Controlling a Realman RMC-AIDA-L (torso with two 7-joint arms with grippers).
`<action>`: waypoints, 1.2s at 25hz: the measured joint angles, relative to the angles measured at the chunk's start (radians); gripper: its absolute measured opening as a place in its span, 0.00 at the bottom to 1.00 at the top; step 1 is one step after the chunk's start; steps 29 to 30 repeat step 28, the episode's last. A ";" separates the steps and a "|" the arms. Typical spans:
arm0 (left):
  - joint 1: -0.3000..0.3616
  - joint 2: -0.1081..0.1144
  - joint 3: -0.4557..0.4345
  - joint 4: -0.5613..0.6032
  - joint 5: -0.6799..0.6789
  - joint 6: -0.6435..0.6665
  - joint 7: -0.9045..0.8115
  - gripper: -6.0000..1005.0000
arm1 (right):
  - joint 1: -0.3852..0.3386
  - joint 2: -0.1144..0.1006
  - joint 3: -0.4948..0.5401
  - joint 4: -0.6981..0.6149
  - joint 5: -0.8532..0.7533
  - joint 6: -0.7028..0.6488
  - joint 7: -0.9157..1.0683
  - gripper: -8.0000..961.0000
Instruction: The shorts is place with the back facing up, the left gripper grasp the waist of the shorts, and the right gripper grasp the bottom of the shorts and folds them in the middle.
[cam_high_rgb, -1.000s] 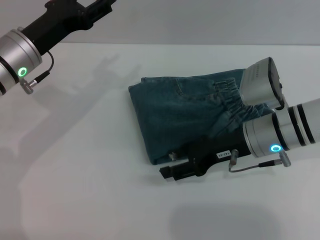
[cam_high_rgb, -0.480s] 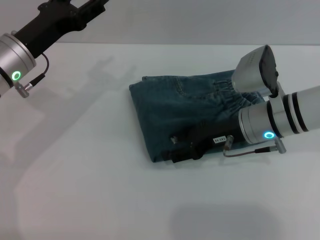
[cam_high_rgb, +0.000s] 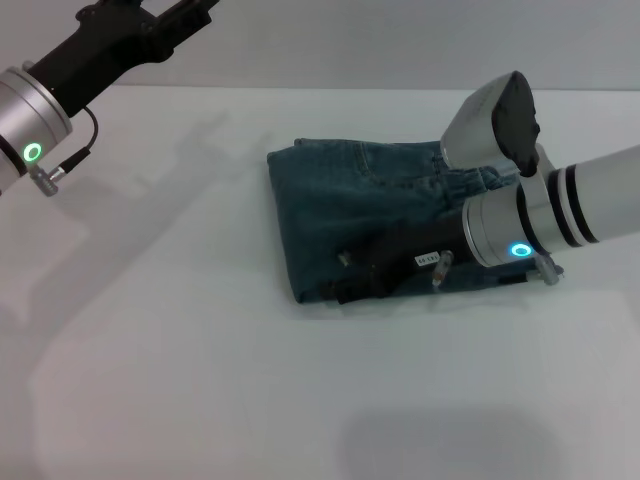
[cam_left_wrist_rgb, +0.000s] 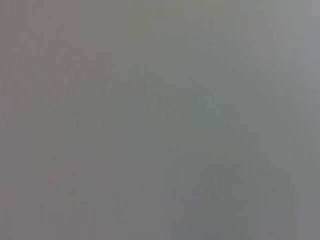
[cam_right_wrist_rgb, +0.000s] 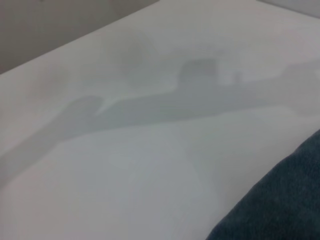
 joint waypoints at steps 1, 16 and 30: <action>0.001 0.000 0.000 0.000 0.000 0.001 0.000 0.84 | 0.003 0.000 -0.003 0.001 0.000 0.008 0.000 0.67; 0.014 0.002 -0.012 0.000 0.000 0.005 0.002 0.84 | -0.069 -0.001 -0.004 -0.114 0.123 -0.149 -0.135 0.67; 0.034 -0.004 -0.044 -0.050 -0.061 0.037 0.074 0.84 | -0.419 -0.004 0.060 -0.177 0.828 -0.259 -0.718 0.67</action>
